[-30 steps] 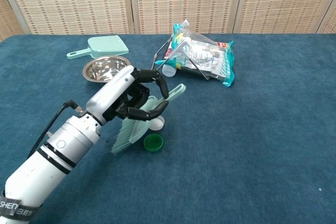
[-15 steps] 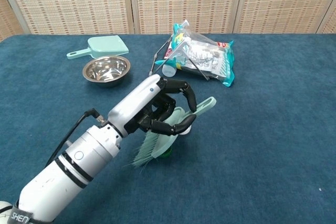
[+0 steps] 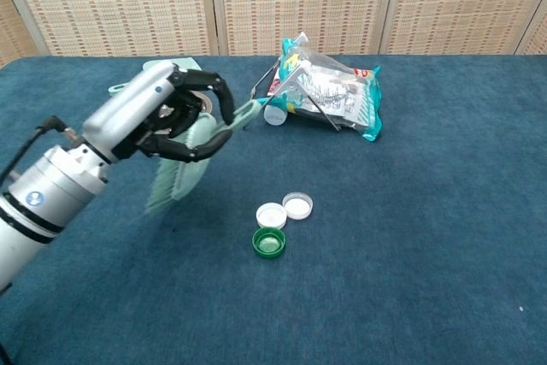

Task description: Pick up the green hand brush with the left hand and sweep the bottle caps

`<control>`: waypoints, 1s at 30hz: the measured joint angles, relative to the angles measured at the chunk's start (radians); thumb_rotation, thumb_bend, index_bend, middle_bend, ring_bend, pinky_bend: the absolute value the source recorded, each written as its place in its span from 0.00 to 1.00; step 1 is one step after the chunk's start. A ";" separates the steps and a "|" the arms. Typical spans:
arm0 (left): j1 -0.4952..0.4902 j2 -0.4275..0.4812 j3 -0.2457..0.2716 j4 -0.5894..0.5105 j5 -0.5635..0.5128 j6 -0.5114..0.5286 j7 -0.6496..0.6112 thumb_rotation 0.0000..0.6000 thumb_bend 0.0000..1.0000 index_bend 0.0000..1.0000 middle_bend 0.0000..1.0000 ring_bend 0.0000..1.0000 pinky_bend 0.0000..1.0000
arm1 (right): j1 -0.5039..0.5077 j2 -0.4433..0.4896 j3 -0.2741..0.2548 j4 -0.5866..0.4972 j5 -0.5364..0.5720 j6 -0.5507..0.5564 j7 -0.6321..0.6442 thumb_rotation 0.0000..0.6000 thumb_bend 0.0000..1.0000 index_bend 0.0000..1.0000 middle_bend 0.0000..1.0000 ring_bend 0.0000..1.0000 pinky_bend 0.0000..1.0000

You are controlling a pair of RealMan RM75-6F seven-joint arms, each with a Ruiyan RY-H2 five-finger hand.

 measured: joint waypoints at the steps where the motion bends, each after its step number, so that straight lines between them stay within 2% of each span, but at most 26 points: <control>1: 0.014 0.022 0.009 0.001 0.003 0.004 0.024 1.00 0.75 0.75 0.90 0.84 1.00 | 0.001 -0.002 -0.001 -0.001 -0.001 -0.001 -0.005 1.00 0.21 0.00 0.00 0.00 0.00; 6: 0.058 0.098 0.055 0.012 0.016 0.000 0.092 1.00 0.75 0.75 0.90 0.84 1.00 | 0.003 -0.010 -0.002 -0.006 0.000 -0.007 -0.024 1.00 0.21 0.00 0.00 0.00 0.00; 10: 0.073 0.121 0.072 0.010 0.022 -0.016 0.118 1.00 0.73 0.75 0.89 0.84 1.00 | 0.004 -0.013 -0.001 -0.007 0.003 -0.009 -0.030 1.00 0.21 0.00 0.00 0.00 0.00; 13: 0.084 0.137 0.088 0.008 0.019 -0.058 0.155 1.00 0.68 0.72 0.85 0.84 1.00 | 0.005 -0.015 -0.002 -0.009 0.000 -0.009 -0.033 1.00 0.21 0.00 0.00 0.00 0.00; 16: 0.091 0.147 0.103 0.010 0.011 -0.140 0.211 1.00 0.55 0.47 0.65 0.84 1.00 | 0.004 -0.014 -0.003 -0.009 -0.002 -0.007 -0.031 1.00 0.21 0.00 0.00 0.00 0.00; 17: 0.093 0.150 0.107 0.008 0.007 -0.168 0.232 1.00 0.51 0.33 0.51 0.83 1.00 | 0.003 -0.013 -0.003 -0.009 -0.002 -0.006 -0.030 1.00 0.21 0.00 0.00 0.00 0.00; 18: 0.095 0.154 0.110 0.005 0.003 -0.195 0.253 1.00 0.49 0.25 0.42 0.83 1.00 | 0.003 -0.013 -0.003 -0.009 -0.002 -0.006 -0.030 1.00 0.21 0.00 0.00 0.00 0.00; 20: 0.099 0.166 0.113 -0.011 -0.013 -0.257 0.302 1.00 0.43 0.04 0.16 0.83 1.00 | 0.003 -0.013 -0.003 -0.008 -0.001 -0.006 -0.029 1.00 0.21 0.00 0.00 0.00 0.00; 23: 0.103 0.190 0.109 -0.067 -0.041 -0.316 0.351 1.00 0.38 0.00 0.01 0.82 1.00 | 0.004 -0.013 -0.003 -0.008 0.000 -0.009 -0.030 1.00 0.21 0.00 0.00 0.00 0.00; 30: 0.115 0.279 0.084 -0.261 -0.081 -0.341 0.367 1.00 0.35 0.00 0.00 0.75 1.00 | 0.005 -0.017 -0.004 -0.011 0.000 -0.010 -0.041 1.00 0.21 0.00 0.00 0.00 0.00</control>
